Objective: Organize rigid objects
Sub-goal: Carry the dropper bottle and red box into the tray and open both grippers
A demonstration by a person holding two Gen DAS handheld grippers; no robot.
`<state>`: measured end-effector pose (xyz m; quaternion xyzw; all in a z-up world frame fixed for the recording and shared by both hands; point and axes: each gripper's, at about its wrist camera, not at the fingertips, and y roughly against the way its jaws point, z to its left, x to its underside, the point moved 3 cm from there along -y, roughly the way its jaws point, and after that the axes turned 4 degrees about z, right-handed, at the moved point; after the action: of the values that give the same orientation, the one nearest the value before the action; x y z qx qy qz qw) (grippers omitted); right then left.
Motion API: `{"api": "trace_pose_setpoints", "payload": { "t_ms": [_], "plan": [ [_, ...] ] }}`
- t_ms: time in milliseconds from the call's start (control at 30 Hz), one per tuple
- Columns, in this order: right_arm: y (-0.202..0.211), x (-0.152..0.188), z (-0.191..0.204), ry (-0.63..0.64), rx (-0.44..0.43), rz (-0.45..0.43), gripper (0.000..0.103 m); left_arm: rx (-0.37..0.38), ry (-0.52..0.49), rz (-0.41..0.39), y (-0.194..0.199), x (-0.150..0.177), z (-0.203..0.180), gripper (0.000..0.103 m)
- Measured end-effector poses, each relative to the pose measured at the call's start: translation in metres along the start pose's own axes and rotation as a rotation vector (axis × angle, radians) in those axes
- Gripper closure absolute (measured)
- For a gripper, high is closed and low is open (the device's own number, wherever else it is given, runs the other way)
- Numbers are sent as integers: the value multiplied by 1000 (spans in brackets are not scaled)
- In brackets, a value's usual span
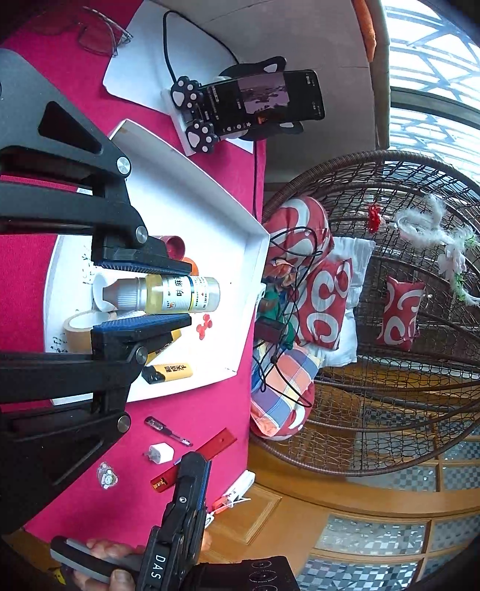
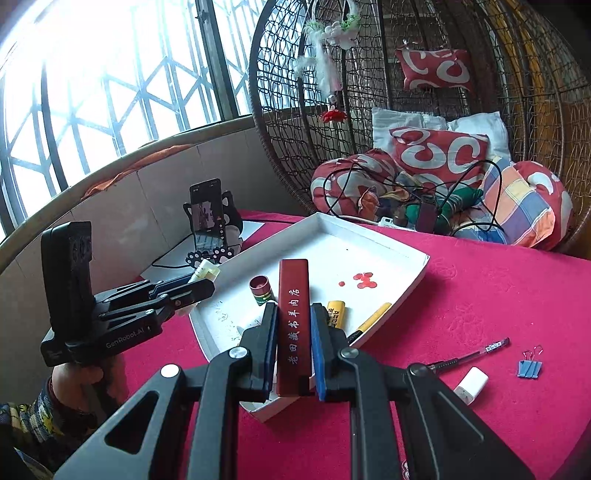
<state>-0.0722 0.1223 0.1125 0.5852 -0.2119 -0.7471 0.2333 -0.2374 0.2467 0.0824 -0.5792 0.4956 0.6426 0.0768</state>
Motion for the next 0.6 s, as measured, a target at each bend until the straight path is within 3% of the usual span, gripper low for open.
{"api": "trace_pose_setpoints", "payload": {
  "t_ms": [267,467,500,533,600],
  "plan": [
    [-65,-9,-10,-113,1,53,88,-117,-20,67,-74,-16,8,83],
    [-96,-7,-15,-161,22,76,87,-131,2,71,-83,-7,13,81],
    [-99,-7,-15,-165,29,69,87,-134,5,69,-81,-7,15,73],
    [-100,-8,-15,-169,30,65,87,-144,7,65,-80,-8,15,49],
    [-103,-8,-15,-168,43,66,79,-205,10,42,-74,-11,18,23]
  ]
}}
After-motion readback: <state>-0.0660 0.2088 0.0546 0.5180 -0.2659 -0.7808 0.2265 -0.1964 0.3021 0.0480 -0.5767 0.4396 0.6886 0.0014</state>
